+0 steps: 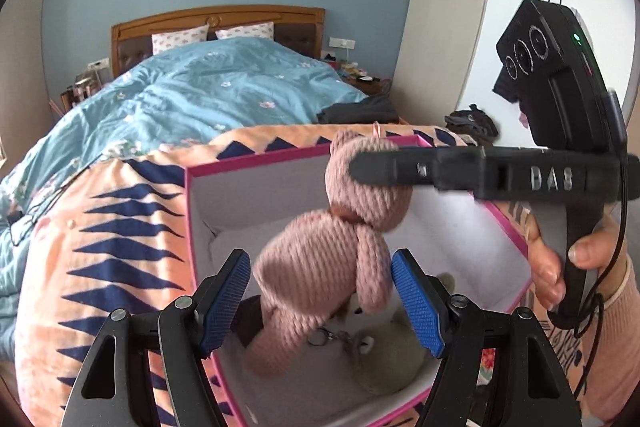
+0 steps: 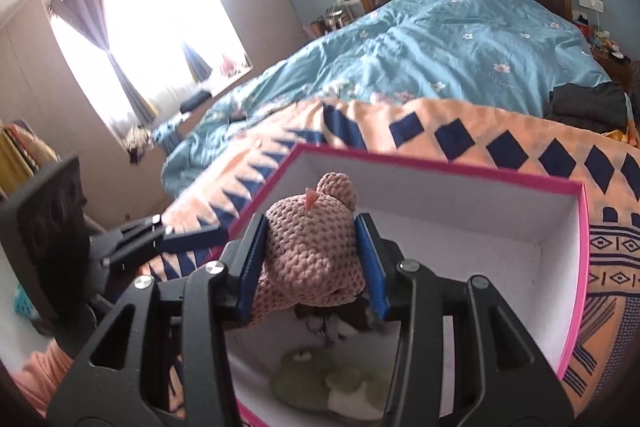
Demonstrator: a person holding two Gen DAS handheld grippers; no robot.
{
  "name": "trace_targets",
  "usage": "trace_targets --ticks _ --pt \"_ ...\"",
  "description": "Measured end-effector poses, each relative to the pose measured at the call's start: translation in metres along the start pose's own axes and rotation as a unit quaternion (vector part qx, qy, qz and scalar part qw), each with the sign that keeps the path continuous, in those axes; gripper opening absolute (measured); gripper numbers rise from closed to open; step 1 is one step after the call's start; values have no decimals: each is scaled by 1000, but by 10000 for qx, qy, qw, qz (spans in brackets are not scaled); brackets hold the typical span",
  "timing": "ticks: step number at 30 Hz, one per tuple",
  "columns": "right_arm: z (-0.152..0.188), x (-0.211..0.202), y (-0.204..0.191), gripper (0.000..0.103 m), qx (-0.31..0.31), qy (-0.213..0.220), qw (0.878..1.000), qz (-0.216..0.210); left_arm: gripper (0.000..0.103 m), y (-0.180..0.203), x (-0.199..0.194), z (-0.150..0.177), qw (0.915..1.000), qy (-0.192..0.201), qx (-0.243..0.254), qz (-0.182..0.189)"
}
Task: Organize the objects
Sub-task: 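Lift the pink knitted bear into the pink box and open the gripper, then grasp the cream bunny plush with plaid bow using the left gripper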
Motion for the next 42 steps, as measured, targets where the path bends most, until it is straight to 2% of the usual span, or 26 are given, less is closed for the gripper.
trace_targets --ticks 3,5,9,11,15,18,22,25,26,29,34,37,42 --pt "-14 9 5 48 370 92 9992 -73 75 -8 5 -4 9996 -56 33 -277" --pt "-15 25 14 49 559 -147 9983 80 75 -12 13 -3 9989 -154 14 -432" --pt "-5 48 52 56 804 -475 9903 1026 75 -17 21 2 9979 -309 -49 -565" --pt "-3 44 61 63 825 -522 9879 1206 75 -17 20 4 9979 -300 -68 -572" --pt "4 26 60 63 681 -513 9895 1167 75 -18 15 5 9977 -264 -64 -626" --pt "14 7 50 63 564 -477 9930 926 75 -15 8 8 9983 -156 -83 -559" --pt "36 -22 27 63 202 -332 9974 605 76 0 -16 11 9995 165 -101 -243" --pt "61 -51 10 63 -67 -235 9991 361 79 17 -44 13 9987 513 58 -58" --pt "70 -60 5 63 -137 -195 9993 295 84 25 -56 15 9979 639 124 3" --pt "102 -87 -8 63 -326 -197 9993 49 86 41 -82 21 9957 885 268 36" --pt "160 -114 -20 63 -551 -398 9976 -117 87 53 -117 34 9928 1166 115 263" --pt "203 -120 -20 63 -566 -622 9964 -136 87 68 -131 49 9918 1169 248 452" --pt "274 -110 -9 63 -528 -1191 9915 53 87 96 -128 85 9930 821 573 627"
Point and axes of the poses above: each gripper's, at about its wrist camera, not at the fingertips, and x roughly the way its jaws point, y to its right, z to its underside, the point moved 10 cm from there along x, roughly the way its jaws point, and after that the axes turned 12 degrees about x, right-handed, at the moved point
